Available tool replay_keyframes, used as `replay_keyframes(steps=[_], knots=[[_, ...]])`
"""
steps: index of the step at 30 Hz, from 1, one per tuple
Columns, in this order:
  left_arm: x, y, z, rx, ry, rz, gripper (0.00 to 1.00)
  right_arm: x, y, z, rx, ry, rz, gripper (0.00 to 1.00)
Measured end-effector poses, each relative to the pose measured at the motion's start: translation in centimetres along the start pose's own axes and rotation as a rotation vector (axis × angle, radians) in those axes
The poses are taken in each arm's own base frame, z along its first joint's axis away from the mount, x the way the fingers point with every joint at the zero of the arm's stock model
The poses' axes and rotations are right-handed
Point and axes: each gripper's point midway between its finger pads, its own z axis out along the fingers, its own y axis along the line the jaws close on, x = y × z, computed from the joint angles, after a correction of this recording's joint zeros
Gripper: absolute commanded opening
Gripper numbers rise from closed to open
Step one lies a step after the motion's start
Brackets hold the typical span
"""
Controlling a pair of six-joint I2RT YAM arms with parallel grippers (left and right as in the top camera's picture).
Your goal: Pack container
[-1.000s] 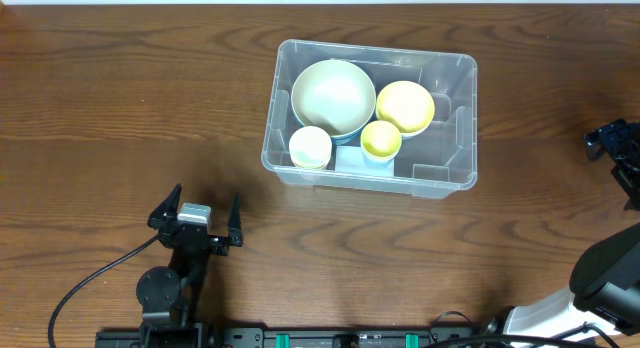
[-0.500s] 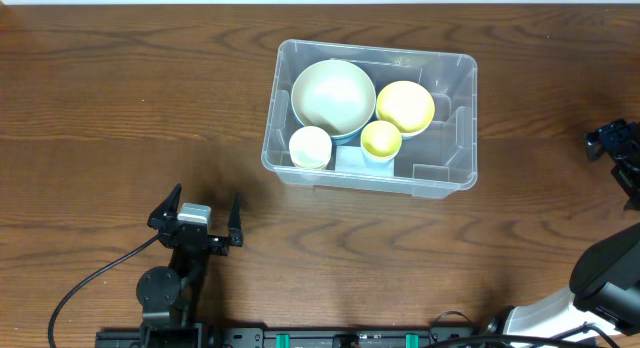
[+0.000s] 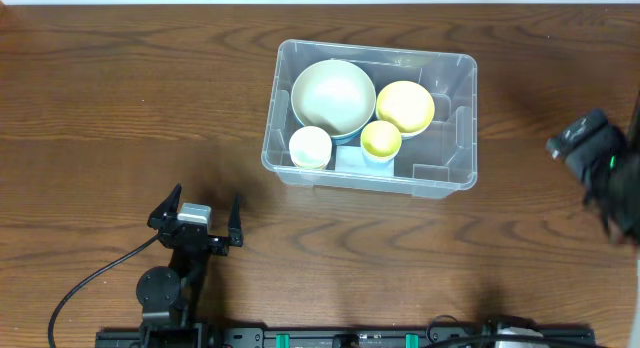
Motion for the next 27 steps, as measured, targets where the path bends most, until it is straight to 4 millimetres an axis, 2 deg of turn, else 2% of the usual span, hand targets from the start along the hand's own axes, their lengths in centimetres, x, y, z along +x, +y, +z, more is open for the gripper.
replay_keyframes(steps=[3,6,10,13,16,19,22,27], knots=[[0.0,0.0,0.0,0.0,0.0,0.0,0.98,0.9,-0.3,-3.8,-0.11,-0.074,-0.019,0.99],[0.0,0.0,0.0,0.0,0.0,0.0,0.98,1.3,-2.0,-7.1,-0.175,-0.163,0.012,0.99],[0.0,0.0,0.0,0.0,0.001,0.0,0.98,3.0,-5.1,-10.0,-0.201,-0.228,0.047,0.99],[0.0,0.0,0.0,0.0,0.001,0.0,0.98,4.6,-6.9,-11.0,-0.211,-0.255,0.055,0.99],[0.0,0.0,0.0,0.0,0.001,0.0,0.98,5.5,-7.8,-10.3,-0.207,-0.263,0.06,0.99],[0.0,0.0,0.0,0.0,0.001,0.0,0.98,5.3,-7.0,-8.9,-0.256,-0.299,0.079,0.99],[0.0,0.0,0.0,0.001,0.002,0.0,0.98,5.5,-6.1,-6.7,-0.294,-0.305,0.075,0.99],[0.0,0.0,0.0,0.0,0.002,0.0,0.98,7.8,-5.9,-2.2,-0.307,-0.24,0.075,0.99]])
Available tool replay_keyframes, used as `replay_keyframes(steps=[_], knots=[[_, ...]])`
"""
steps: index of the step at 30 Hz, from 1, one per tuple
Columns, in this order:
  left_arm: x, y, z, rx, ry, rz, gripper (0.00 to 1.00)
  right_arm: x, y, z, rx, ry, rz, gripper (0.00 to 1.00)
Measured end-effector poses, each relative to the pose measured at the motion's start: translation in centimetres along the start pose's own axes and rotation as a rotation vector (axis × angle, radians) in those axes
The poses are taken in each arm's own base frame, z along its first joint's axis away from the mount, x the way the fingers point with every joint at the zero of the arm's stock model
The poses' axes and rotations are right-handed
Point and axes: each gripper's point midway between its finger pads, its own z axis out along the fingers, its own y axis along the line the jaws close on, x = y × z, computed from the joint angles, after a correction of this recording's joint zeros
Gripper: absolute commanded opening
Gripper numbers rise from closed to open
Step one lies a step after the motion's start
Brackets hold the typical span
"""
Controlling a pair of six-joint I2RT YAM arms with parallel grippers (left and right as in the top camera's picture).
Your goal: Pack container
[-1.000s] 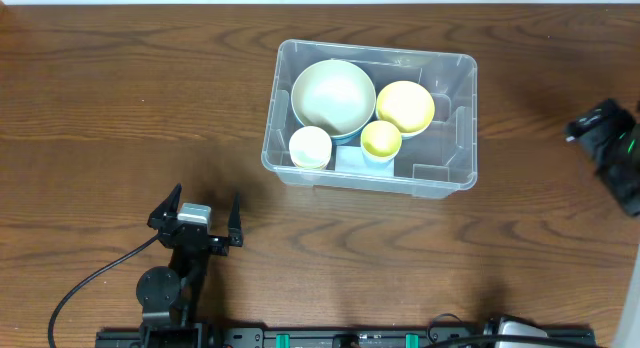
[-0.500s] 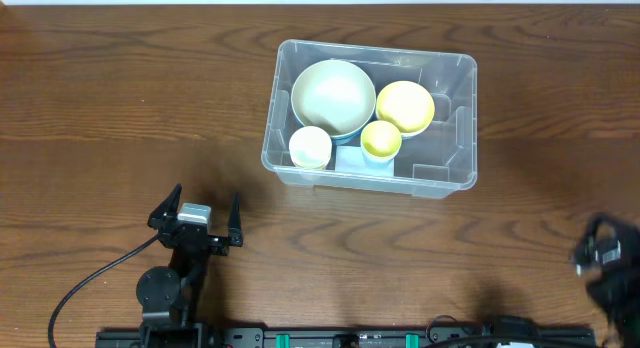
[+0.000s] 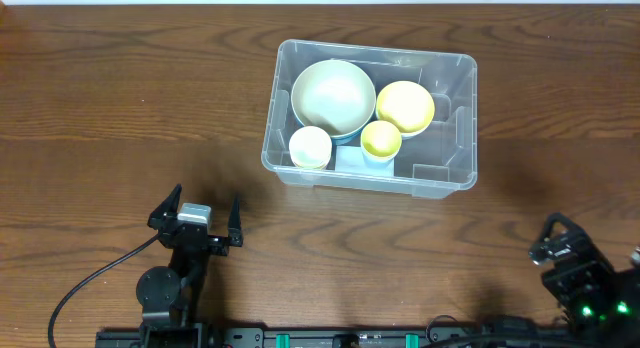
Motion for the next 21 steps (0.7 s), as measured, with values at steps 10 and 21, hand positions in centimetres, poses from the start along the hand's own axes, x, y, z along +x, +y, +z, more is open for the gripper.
replay_keyframes(steps=[10,21], knots=[[0.0,0.0,0.0,0.0,0.002,-0.001,0.98,0.9,2.5,6.1,-0.287,-0.167,-0.004,0.99],[0.0,0.0,0.0,0.0,0.002,-0.001,0.98,3.4,3.6,10.0,-0.451,-0.302,-0.295,0.99]])
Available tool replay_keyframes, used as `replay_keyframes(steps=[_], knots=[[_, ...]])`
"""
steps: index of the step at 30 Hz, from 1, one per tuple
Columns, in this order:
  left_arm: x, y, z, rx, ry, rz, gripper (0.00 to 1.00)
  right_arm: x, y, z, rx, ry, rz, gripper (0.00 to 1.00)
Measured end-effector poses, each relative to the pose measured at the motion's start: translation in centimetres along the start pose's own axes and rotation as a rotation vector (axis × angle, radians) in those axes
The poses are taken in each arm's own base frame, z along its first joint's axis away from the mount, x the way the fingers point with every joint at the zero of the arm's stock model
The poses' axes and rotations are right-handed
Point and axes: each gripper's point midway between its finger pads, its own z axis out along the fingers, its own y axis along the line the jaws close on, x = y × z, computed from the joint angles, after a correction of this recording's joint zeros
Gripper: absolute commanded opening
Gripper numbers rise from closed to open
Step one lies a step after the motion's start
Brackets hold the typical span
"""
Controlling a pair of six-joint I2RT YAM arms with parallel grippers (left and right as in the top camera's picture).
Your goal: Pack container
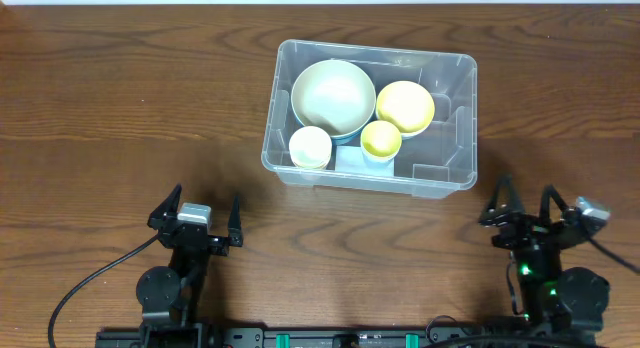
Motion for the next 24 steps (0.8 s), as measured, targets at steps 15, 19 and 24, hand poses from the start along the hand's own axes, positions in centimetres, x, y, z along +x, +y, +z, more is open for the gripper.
replay_keyframes(steps=[15,19,24], knots=[[0.0,0.0,0.0,0.0,0.0,0.0,0.98,5.2,-2.6,0.9,0.007,0.019,-0.312,0.99],[0.0,0.0,0.0,0.0,0.0,0.0,0.98,5.9,-3.0,1.4,0.001,0.001,-0.355,0.99],[0.0,0.0,0.0,0.0,0.0,0.0,0.98,6.8,-3.4,1.8,0.001,-0.001,-0.383,0.99]])
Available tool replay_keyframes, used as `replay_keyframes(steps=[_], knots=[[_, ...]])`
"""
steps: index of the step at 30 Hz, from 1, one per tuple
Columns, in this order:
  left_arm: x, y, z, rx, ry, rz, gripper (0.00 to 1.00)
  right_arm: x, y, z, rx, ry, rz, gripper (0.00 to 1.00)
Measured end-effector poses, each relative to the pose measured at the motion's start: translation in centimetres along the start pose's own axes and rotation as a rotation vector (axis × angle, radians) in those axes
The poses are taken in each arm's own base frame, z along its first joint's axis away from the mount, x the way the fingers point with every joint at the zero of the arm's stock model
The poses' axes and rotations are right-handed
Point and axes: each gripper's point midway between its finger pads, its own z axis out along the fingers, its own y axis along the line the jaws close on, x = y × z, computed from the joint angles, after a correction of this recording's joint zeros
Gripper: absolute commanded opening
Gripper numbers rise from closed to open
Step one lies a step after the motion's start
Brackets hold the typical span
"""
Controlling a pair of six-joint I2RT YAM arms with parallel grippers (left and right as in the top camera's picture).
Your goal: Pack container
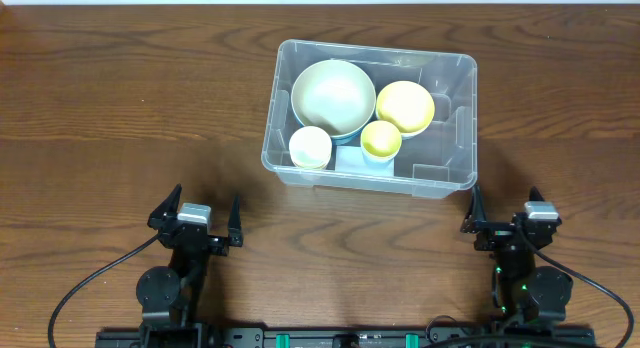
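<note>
A clear plastic container (444,138) sits at the table's middle back. Inside it are a large pale green bowl (333,96), a yellow bowl (405,105), a small cream cup (310,145) and a small yellow cup (381,138). My left gripper (201,209) rests open near the front left, well short of the container. My right gripper (503,212) rests open at the front right, just below the container's right corner. Nothing is between either pair of fingers.
The brown wooden table (120,108) stretches left and right of the container. A black cable (85,283) loops from the left arm's base toward the front edge. A dark rail (340,338) runs along the front edge.
My right arm has shifted slightly left and down, turning from a tilted pose to straight and upright at its resting spot. The left arm and the container's contents have not moved.
My right arm was at the far right edge, blurred. Then it was low at the front right corner. Then it stood tilted at the front right with fingers open, and now it sits straight there. The left arm stayed still throughout.
</note>
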Motion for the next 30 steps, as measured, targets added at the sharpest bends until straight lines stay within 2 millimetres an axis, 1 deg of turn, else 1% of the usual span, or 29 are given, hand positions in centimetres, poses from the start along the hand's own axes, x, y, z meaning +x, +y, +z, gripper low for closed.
replay_keyframes(steps=[8,30], knots=[[0.0,-0.01,0.0,0.0,0.0,0.0,0.98,-0.03,0.0,0.0,0.0,-0.001,-0.054,0.99],[0.0,-0.01,0.0,0.0,0.0,0.0,0.98,-0.03,0.0,0.0,0.0,-0.001,-0.064,0.99]])
